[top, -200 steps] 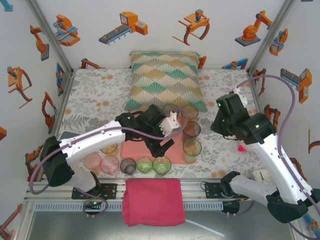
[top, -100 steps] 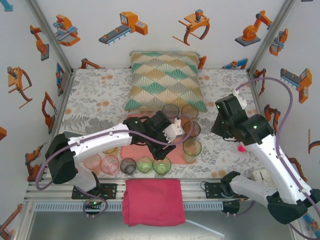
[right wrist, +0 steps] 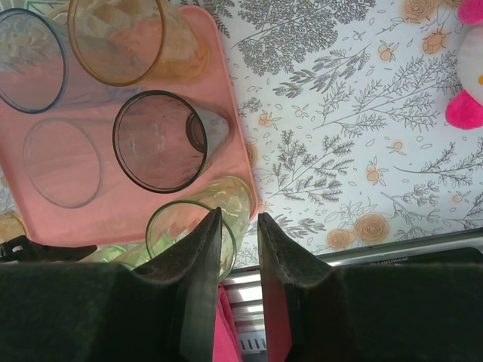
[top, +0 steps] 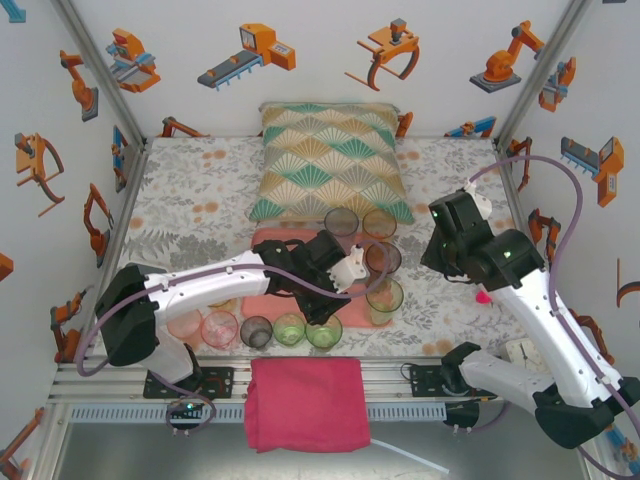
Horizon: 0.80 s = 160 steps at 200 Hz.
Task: Place the glasses into the tray
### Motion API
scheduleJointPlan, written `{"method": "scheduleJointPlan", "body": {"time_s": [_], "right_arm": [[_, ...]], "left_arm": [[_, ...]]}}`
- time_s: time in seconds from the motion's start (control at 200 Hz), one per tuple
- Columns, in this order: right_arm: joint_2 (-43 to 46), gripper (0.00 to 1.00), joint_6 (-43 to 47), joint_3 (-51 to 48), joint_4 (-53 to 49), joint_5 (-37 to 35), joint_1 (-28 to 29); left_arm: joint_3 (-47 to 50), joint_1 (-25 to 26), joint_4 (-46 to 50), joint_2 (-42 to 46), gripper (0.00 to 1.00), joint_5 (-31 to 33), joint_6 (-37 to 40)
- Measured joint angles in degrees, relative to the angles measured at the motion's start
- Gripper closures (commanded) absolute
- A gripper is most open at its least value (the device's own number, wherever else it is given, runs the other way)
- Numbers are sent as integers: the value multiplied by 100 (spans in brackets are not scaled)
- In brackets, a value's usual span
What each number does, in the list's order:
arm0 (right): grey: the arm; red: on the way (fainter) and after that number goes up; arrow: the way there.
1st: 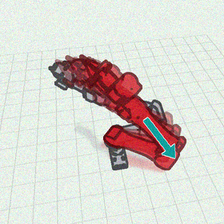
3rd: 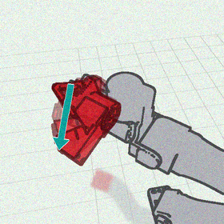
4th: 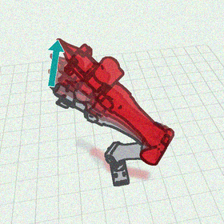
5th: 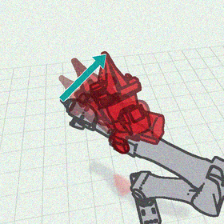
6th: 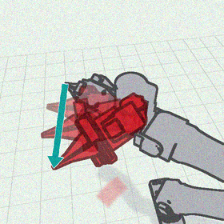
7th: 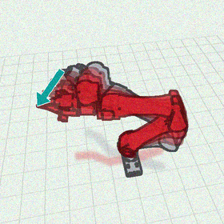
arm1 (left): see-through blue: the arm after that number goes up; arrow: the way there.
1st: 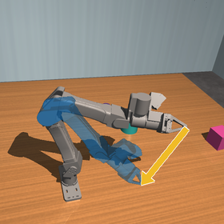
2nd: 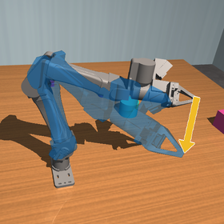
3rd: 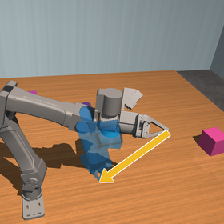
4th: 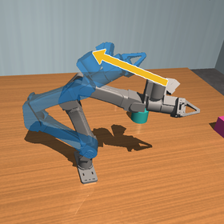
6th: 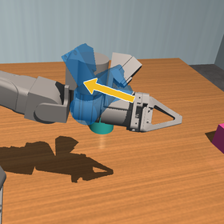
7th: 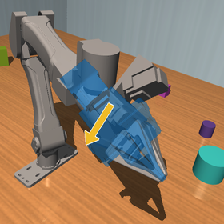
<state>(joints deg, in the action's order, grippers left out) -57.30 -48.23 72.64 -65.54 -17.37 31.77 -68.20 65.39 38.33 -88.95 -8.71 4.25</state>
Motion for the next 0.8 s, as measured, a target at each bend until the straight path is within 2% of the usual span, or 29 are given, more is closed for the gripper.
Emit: {"method": "scheduleJointPlan", "body": {"time_s": [0.38,0.486,0.801], "right_arm": [[74,71,0,-111,48,7,-15],[74,71,2,-118,68,17,-22],[85,71,2,-267,173,26,-57]], "left_arm": [[9,46,-13,-81,53,31,-7],[9,87,-17,-116,60,85,-24],[9,98,-20,-234,62,166,-46]]}}
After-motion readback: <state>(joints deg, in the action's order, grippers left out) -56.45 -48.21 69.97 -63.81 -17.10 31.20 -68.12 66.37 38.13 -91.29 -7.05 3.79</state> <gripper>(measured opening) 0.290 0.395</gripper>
